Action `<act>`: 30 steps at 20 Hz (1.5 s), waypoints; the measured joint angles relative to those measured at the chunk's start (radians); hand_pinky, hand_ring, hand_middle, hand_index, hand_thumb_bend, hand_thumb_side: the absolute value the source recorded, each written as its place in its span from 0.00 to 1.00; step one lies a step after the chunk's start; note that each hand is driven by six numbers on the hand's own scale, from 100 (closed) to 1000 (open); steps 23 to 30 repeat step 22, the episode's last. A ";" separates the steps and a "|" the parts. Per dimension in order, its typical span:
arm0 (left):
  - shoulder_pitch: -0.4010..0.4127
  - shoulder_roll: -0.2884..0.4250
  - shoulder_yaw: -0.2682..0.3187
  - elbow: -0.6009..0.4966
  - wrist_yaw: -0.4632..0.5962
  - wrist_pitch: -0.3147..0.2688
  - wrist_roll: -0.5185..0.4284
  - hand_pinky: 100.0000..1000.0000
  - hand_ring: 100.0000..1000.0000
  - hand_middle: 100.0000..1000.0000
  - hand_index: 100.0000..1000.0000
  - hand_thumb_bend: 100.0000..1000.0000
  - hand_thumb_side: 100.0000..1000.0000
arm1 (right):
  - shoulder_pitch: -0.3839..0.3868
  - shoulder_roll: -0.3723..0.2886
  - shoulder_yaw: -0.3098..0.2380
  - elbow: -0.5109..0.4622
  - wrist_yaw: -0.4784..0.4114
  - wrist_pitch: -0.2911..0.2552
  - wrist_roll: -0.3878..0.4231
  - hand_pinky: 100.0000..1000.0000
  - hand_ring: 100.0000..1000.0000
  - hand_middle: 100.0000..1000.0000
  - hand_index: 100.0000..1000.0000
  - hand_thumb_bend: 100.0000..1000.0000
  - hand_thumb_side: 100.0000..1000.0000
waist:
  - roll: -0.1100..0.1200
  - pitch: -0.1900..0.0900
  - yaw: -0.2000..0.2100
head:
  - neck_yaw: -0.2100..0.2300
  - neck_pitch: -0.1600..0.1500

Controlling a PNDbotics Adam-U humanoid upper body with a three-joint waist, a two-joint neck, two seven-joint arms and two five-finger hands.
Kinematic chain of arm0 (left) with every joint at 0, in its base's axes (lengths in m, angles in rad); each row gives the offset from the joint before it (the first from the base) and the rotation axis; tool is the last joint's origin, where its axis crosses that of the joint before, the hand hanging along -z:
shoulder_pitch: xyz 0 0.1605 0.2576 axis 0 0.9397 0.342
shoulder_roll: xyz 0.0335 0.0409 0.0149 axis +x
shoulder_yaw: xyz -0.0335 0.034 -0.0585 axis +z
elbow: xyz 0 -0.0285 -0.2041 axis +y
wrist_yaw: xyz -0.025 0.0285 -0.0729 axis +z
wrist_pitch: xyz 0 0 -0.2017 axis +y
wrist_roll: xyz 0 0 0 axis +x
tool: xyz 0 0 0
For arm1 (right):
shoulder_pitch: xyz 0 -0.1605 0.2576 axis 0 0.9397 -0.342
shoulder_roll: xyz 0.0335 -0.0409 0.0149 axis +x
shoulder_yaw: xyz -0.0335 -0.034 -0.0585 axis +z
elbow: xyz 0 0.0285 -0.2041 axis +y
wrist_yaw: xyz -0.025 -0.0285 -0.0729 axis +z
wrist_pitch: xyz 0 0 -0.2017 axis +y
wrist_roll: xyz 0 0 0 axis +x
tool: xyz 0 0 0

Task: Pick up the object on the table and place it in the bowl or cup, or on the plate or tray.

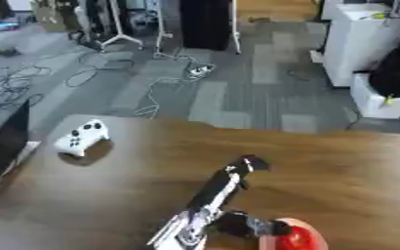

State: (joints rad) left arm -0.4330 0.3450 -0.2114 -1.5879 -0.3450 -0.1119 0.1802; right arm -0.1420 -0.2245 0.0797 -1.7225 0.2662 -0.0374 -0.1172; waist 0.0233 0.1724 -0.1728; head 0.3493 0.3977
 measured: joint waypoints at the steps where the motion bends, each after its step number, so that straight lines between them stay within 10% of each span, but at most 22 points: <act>1: 0.006 0.003 0.007 -0.025 0.030 0.002 0.006 0.50 1.00 0.79 0.83 0.76 0.68 | 0.001 -0.003 -0.001 0.000 0.000 0.000 0.000 0.63 0.45 0.75 0.80 0.27 0.60 | 0.000 -0.005 0.008 | -0.003 -0.004; 9: 0.059 0.015 0.049 -0.146 0.189 -0.021 0.040 0.52 1.00 0.79 0.79 0.69 0.68 | 0.010 -0.010 0.003 0.005 -0.013 0.012 -0.055 0.70 0.60 0.81 0.82 0.27 0.62 | -0.013 -0.044 0.071 | 0.006 -0.058; 15: 0.124 -0.038 0.065 -0.162 0.284 -0.043 0.102 0.57 1.00 0.80 0.76 0.34 0.90 | 0.013 -0.005 0.029 0.005 -0.064 -0.001 -0.177 0.88 0.75 0.88 0.85 0.22 0.70 | -0.029 -0.072 0.116 | 0.023 -0.120; 30: 0.175 -0.108 0.065 -0.152 0.307 -0.059 0.148 0.67 1.00 0.84 0.77 0.32 0.96 | 0.012 0.004 0.049 0.005 -0.090 -0.029 -0.232 0.87 0.77 0.89 0.86 0.23 0.74 | -0.052 -0.100 0.159 | 0.042 -0.176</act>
